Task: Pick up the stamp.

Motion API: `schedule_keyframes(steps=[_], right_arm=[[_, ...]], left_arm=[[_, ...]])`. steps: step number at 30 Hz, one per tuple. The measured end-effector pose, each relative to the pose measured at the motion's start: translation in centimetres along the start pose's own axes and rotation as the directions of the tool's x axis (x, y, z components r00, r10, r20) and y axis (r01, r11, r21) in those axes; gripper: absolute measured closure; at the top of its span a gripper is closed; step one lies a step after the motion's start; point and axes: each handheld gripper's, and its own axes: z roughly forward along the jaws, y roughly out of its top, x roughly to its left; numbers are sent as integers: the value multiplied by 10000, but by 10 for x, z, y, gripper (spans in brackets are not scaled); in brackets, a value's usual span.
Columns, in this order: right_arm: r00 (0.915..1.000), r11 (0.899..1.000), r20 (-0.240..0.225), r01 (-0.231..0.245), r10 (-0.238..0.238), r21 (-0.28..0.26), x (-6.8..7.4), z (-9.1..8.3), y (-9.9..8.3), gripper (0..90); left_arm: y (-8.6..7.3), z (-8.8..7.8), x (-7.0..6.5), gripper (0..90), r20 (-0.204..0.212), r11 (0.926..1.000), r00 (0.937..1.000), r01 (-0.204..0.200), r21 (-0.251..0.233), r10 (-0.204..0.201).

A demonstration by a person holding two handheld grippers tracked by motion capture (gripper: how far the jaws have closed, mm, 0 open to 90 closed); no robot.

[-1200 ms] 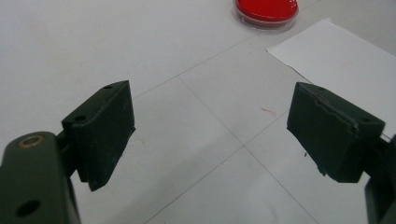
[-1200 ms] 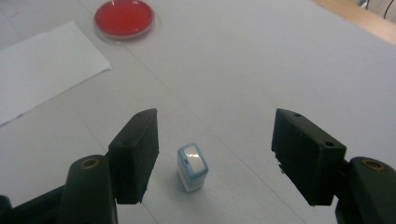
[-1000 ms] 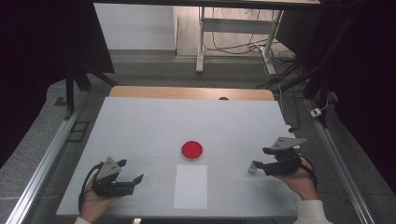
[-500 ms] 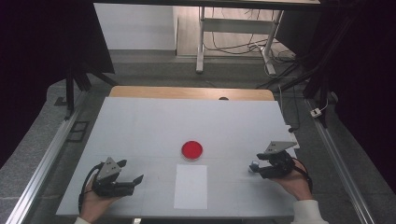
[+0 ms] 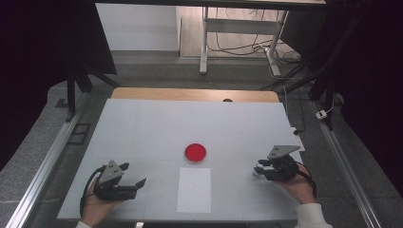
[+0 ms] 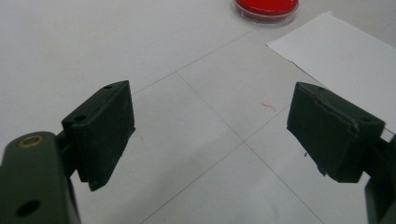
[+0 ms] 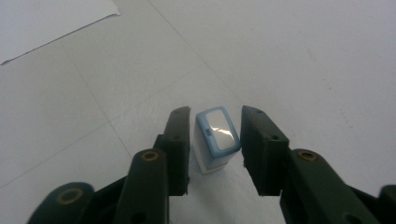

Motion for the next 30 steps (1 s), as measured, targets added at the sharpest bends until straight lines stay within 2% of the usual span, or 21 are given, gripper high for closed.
schedule_keyframes(steps=[6, 14, 30], right_arm=[[9999, 10000, -85, 87, -87, 21, 0, 0, -1, 738], [9998, 9998, 29, 201, -201, -36, 0, -1, -2, 753], [9998, 9979, 155, -133, 144, -640, -1, -10, 0, 754]], left_arm=[[0, 0, 0, 152, 4, 10000, 10000, -8, 8, 8], [0, 0, 0, 152, 12, 10000, 10000, -1, 5, 1], [0, 0, 0, 152, 12, 10000, 10000, -7, 7, 7]])
